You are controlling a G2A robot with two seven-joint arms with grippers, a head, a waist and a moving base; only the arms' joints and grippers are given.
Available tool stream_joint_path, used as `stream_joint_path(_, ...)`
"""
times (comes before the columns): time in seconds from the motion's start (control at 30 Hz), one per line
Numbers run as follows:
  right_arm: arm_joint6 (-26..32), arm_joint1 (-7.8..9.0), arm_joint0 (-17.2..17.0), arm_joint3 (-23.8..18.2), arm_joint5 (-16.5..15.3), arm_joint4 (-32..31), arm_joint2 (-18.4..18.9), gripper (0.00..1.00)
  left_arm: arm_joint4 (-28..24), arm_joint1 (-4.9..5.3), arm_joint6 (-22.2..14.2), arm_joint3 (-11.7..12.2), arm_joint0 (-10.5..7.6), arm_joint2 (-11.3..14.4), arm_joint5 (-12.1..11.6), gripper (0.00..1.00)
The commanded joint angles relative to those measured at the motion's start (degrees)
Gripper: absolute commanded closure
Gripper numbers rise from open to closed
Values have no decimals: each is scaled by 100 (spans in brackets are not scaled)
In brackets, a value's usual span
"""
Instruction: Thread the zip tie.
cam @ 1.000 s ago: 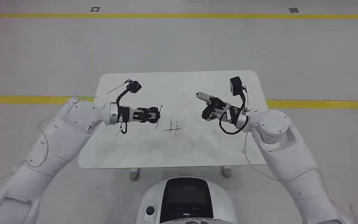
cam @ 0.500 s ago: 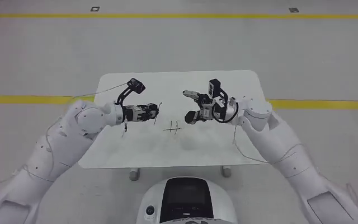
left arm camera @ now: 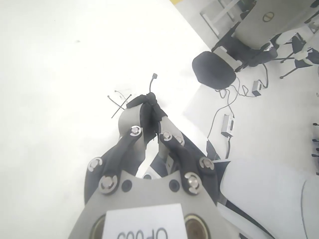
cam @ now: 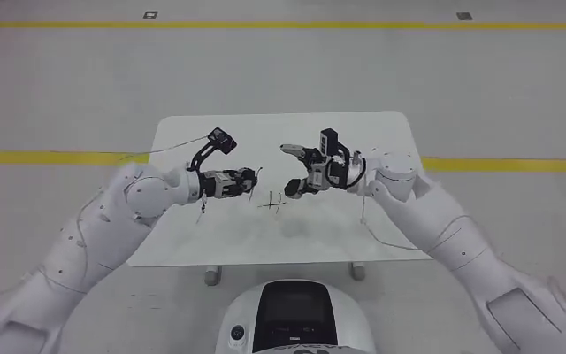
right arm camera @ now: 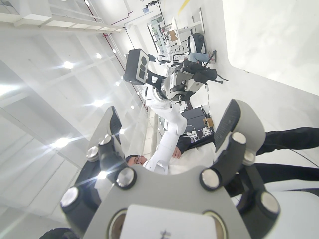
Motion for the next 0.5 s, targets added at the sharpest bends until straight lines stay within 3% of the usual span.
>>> stream_joint_path(0.0,-104,-16,173,224,0,251,-275,0,574,14,78,-134,44,27,75,100)
stream_joint_path(0.1,-228,-45,451,436,0,679,-677,0,961,24,178,-291,129,59,111,100)
stream_joint_path(0.17,-330,-65,697,599,0,1021,-1039,0,1365,33,200,-418,185,90,258,100)
stream_joint_path(0.27,-525,-86,1053,807,0,1600,-1568,0,1539,35,252,-548,282,103,407,100)
stream_joint_path(0.47,-553,-86,1095,818,0,1642,-1619,0,1607,40,285,-590,316,87,449,100)
